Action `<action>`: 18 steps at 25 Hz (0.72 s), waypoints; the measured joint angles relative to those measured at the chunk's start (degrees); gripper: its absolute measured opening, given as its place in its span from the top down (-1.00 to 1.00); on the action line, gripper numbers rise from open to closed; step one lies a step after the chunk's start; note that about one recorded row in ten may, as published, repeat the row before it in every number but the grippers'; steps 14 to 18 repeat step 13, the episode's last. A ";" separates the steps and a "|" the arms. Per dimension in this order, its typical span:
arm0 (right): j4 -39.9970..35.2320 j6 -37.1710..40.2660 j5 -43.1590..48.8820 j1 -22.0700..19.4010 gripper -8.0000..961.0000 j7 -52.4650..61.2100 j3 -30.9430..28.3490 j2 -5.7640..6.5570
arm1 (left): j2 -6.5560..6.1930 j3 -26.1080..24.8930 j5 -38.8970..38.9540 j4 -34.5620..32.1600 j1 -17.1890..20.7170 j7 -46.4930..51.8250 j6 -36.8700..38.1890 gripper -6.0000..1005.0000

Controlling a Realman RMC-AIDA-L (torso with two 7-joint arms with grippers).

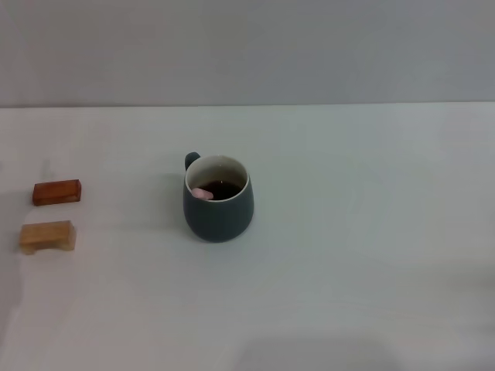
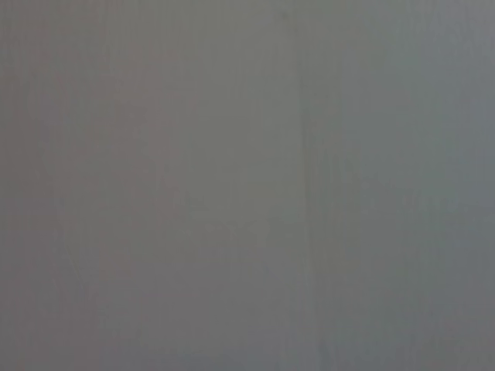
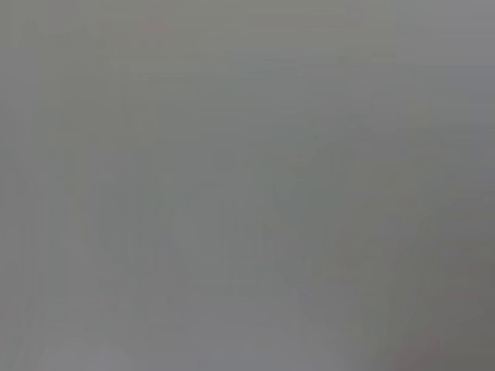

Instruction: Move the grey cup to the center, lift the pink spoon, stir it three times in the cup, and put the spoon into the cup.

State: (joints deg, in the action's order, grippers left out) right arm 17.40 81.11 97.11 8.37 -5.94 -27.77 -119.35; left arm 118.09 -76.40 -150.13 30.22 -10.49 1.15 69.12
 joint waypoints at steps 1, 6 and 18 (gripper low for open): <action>0.00 0.03 0.00 0.23 0.99 0.00 0.00 0.00 | 0.21 -0.71 -0.02 -6.81 -2.50 0.46 3.95 -0.59; -0.06 0.12 -0.30 1.28 0.99 -0.01 -0.11 0.00 | 0.23 -2.71 -0.02 -12.79 -3.89 3.31 4.61 -0.59; 0.08 1.67 -0.28 1.86 0.99 -0.05 -0.04 -0.04 | 0.29 -4.28 0.02 -15.51 -4.33 4.36 2.64 -0.59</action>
